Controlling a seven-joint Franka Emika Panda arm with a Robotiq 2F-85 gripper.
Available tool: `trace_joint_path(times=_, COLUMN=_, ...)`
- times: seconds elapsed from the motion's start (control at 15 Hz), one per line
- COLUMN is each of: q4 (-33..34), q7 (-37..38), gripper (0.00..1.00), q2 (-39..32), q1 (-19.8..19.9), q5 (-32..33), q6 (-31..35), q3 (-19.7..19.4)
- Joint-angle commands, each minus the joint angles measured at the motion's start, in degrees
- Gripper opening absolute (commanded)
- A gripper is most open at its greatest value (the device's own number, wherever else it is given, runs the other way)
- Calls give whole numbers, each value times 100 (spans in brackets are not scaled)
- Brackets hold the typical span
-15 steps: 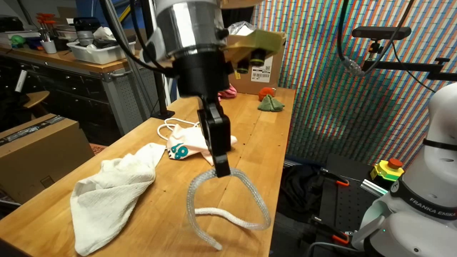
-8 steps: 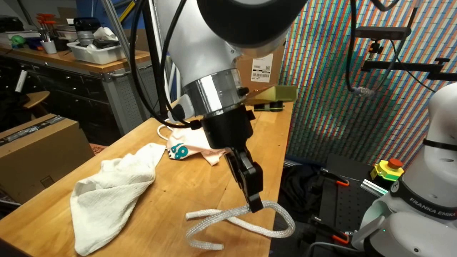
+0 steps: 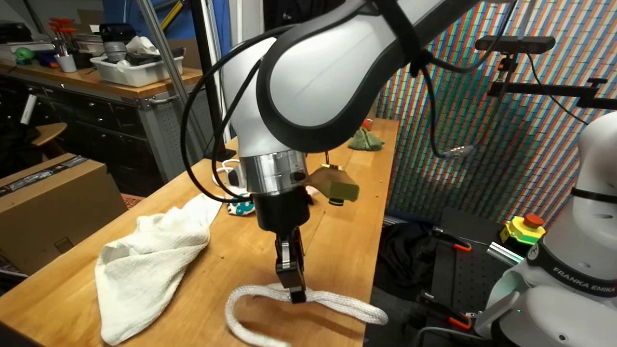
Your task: Put the clothes, plush toy and rope separately on the table
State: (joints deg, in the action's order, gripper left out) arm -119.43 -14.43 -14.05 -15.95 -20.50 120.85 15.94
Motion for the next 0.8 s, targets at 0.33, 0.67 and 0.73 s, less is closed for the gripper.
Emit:
trace_joint_path(times=0.33, q4=81, q7=1121, gripper=15, q2=-337, q1=126, q5=239, q6=794, q3=-192)
trace_joint_path(times=0.67, q4=80, q7=1291, gripper=54, q2=-127, q1=143, q5=612, q6=464, q3=-200)
trace_joint_path(times=0.73, q4=76, q7=1252, gripper=63, q2=-33, q1=166, q5=597, q6=350, q3=-177)
